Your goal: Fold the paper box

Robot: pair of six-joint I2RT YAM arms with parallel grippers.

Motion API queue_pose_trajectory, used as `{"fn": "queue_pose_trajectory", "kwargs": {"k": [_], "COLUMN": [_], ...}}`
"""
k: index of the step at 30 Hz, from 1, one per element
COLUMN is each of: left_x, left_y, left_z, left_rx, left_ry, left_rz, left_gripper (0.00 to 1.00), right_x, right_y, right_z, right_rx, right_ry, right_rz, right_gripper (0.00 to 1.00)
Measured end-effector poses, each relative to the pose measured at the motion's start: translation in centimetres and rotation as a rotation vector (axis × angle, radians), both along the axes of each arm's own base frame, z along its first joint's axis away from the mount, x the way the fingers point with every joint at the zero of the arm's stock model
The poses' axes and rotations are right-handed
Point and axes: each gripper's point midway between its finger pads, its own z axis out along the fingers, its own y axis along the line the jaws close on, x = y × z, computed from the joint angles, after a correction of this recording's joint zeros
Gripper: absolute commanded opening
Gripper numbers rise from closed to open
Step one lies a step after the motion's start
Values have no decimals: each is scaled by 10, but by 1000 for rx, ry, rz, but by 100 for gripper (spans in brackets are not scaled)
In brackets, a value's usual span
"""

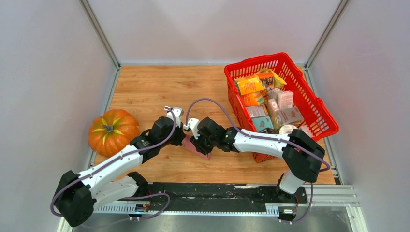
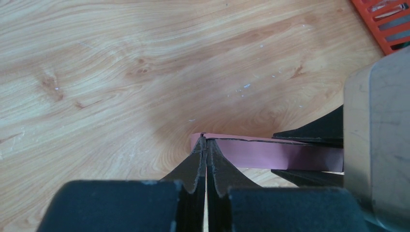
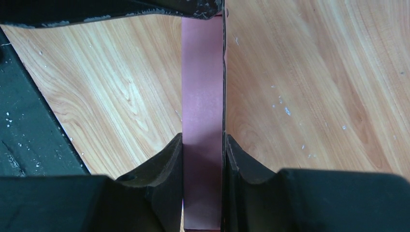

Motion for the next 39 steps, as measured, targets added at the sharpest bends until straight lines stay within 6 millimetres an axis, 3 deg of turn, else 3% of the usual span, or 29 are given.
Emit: {"fn": "queue_pose_trajectory", "kwargs": {"k": [18, 22, 26, 31, 33, 36, 39], "left_x": [8, 6, 1, -1, -1, -1, -2], "left_y": [-2, -1, -3, -5, -5, -6, -6], "left_z": [-3, -3, -7, -8, -8, -8, -8], "left_rx": [-53, -53, -59, -64, -64, -67, -68], "left_ry": [-122, -127, -114, -109, -108, -106, -105], "left_rz": [33, 35, 26, 21, 20, 20, 21], "left_gripper": [0, 0, 0, 0, 0, 0, 0], "right_x": [6, 7, 8, 7, 3, -3, -6], "right_y": [1, 1, 2, -3, -12, -30, -44], "right_z": [-4, -4, 0, 17, 26, 50, 68], "right_rx": [29, 26, 24, 22, 19, 35, 53], "right_ry": [-23, -25, -5, 54, 73, 87, 85], "right_rz": [31, 28, -12, -116, -160, -237, -292], "right_gripper": [25, 44, 72, 82, 81, 72, 51]}}
